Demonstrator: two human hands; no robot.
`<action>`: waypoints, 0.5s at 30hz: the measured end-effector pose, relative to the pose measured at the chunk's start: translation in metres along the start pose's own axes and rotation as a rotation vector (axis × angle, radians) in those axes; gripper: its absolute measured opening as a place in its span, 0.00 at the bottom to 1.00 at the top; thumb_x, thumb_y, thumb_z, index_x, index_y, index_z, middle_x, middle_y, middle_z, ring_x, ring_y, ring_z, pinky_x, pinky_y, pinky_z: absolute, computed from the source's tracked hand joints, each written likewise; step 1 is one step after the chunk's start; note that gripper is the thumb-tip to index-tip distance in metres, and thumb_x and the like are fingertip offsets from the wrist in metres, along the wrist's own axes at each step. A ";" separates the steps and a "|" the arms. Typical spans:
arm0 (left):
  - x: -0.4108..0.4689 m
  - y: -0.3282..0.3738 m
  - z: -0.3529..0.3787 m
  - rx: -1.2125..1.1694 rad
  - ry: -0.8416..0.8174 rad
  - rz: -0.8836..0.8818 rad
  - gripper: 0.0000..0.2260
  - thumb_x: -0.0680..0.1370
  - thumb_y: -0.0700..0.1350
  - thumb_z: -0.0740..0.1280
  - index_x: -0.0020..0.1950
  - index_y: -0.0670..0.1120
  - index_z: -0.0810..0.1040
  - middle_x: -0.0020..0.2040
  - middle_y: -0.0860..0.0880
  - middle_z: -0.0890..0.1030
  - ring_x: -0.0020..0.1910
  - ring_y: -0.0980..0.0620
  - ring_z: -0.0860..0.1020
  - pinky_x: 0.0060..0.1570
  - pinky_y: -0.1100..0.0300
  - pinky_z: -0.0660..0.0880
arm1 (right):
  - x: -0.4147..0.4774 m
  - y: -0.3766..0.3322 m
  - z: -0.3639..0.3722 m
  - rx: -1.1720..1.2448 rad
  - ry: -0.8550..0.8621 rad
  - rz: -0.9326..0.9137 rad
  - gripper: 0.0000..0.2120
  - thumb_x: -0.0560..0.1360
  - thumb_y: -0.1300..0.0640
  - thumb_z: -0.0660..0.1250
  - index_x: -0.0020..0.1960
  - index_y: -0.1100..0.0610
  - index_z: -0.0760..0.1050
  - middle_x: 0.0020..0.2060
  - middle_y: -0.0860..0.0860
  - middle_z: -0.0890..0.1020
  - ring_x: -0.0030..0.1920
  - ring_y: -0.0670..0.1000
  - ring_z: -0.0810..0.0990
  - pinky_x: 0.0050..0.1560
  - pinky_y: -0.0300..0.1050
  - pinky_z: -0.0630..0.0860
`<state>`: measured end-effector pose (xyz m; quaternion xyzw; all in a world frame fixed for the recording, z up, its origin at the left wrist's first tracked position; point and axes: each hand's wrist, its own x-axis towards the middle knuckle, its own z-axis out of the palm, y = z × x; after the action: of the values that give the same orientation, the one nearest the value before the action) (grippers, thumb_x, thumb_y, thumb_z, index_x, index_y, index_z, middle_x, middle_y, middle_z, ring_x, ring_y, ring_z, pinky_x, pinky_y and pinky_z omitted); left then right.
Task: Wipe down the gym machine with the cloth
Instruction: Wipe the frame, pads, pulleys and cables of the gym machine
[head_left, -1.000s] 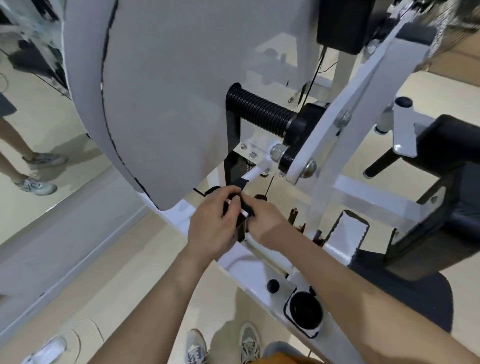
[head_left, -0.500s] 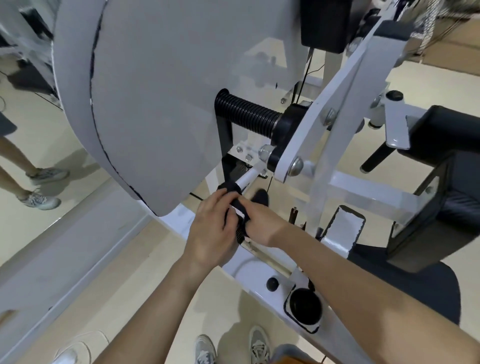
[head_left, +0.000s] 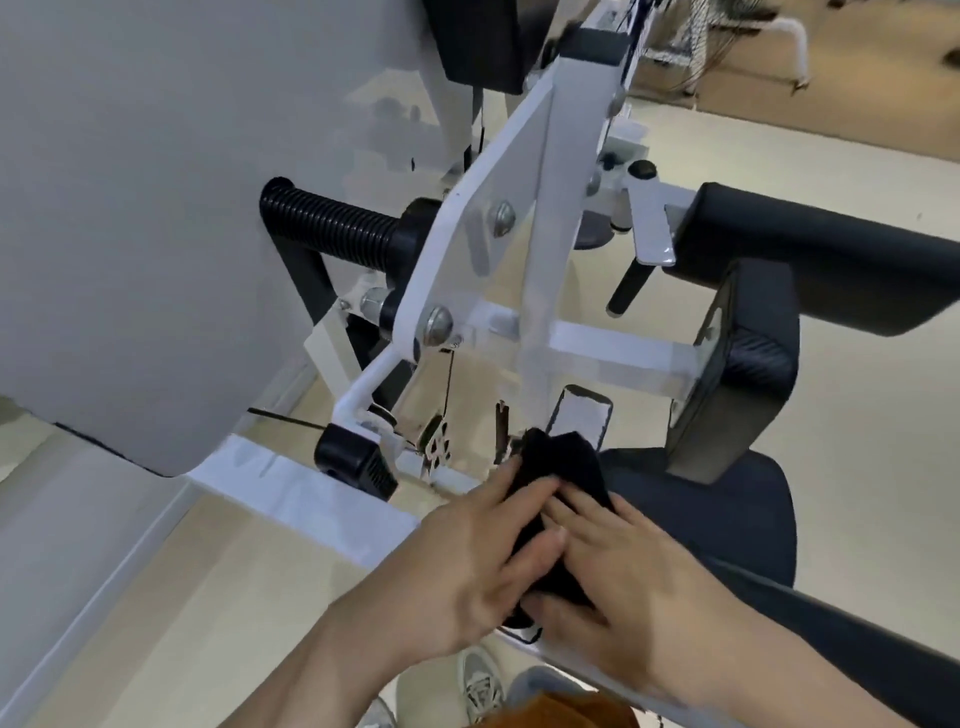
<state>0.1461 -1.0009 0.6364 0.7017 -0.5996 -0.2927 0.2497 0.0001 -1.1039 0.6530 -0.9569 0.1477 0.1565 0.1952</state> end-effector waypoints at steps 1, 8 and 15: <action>0.004 -0.002 0.005 0.008 -0.017 -0.046 0.26 0.78 0.66 0.48 0.76 0.62 0.56 0.77 0.60 0.54 0.69 0.60 0.64 0.61 0.78 0.59 | 0.004 0.004 0.004 -0.016 0.005 0.024 0.37 0.72 0.36 0.35 0.79 0.46 0.46 0.75 0.36 0.43 0.75 0.39 0.36 0.75 0.42 0.36; 0.048 -0.006 0.002 0.010 0.048 -0.195 0.27 0.83 0.53 0.56 0.79 0.57 0.49 0.80 0.54 0.50 0.77 0.58 0.51 0.69 0.68 0.50 | 0.080 0.071 -0.016 -0.040 0.255 0.282 0.26 0.83 0.49 0.48 0.79 0.56 0.49 0.79 0.52 0.48 0.78 0.51 0.46 0.75 0.53 0.52; 0.010 -0.013 0.007 0.003 0.330 -0.075 0.23 0.79 0.48 0.65 0.72 0.61 0.63 0.66 0.66 0.67 0.64 0.71 0.64 0.60 0.79 0.59 | 0.031 0.057 0.001 0.194 0.369 0.113 0.25 0.80 0.60 0.58 0.76 0.49 0.62 0.75 0.45 0.63 0.76 0.45 0.56 0.71 0.42 0.59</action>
<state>0.1511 -1.0087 0.6215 0.7625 -0.5244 -0.1817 0.3325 0.0085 -1.1609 0.6223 -0.9362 0.2487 -0.0254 0.2469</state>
